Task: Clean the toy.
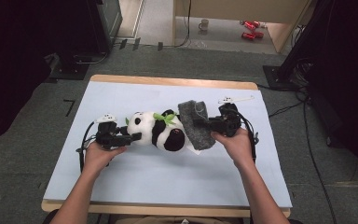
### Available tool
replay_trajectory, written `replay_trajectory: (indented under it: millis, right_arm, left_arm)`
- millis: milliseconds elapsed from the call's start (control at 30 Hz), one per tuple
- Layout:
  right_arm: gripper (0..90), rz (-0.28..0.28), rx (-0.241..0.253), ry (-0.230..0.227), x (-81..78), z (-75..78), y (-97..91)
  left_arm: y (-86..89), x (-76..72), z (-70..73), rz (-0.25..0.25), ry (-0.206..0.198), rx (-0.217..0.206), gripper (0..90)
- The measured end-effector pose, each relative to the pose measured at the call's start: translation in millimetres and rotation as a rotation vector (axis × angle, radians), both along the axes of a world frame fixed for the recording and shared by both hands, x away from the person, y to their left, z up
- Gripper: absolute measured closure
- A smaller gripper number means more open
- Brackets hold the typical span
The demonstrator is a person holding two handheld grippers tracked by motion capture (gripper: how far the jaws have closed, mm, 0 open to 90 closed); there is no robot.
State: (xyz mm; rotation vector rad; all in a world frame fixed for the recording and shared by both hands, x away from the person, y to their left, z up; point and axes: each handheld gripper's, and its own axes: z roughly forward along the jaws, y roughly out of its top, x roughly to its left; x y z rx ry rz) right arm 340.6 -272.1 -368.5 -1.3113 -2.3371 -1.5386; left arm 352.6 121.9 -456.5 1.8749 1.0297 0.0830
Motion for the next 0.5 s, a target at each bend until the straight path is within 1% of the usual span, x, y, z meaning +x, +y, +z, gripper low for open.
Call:
replay_trajectory:
  millis: [133,200,267,333,367,400,433,500]
  right_arm:
    - [78.7,0.052,0.016,-0.018,-5.7,10.6,15.4]
    - [78.8,0.071,0.019,-0.023,-7.7,12.8,21.8]
    - [78.8,0.087,0.005,-0.025,-8.4,12.2,28.6]
    - [78.8,0.099,-0.015,-0.012,-7.1,6.7,34.9]
    - [78.8,0.101,-0.028,0.006,-6.2,1.6,37.8]
    - [78.8,0.102,-0.034,0.012,-5.2,-2.0,39.0]
    - [78.7,0.103,-0.032,0.023,-3.6,-7.8,39.7]
    - [78.7,0.098,-0.017,0.038,-1.6,-14.2,37.5]
  left_arm:
    - [-0.9,-1.7,0.2,0.002,-0.004,0.006,33.9]
    - [-0.9,-2.3,0.1,0.003,-0.004,0.008,33.8]
    - [-1.0,-2.6,-0.3,0.004,-0.007,0.007,33.8]
    - [-0.7,-2.8,-0.6,0.003,-0.008,0.008,33.6]
    - [-0.8,-3.0,-0.7,0.002,-0.007,0.008,33.6]
    - [-0.7,-3.3,-1.1,-0.002,-0.01,0.014,33.5]
    - [-0.5,-3.4,-1.2,-0.006,-0.012,0.018,33.4]
    - [-0.4,-3.6,-1.2,-0.009,-0.012,0.021,33.4]
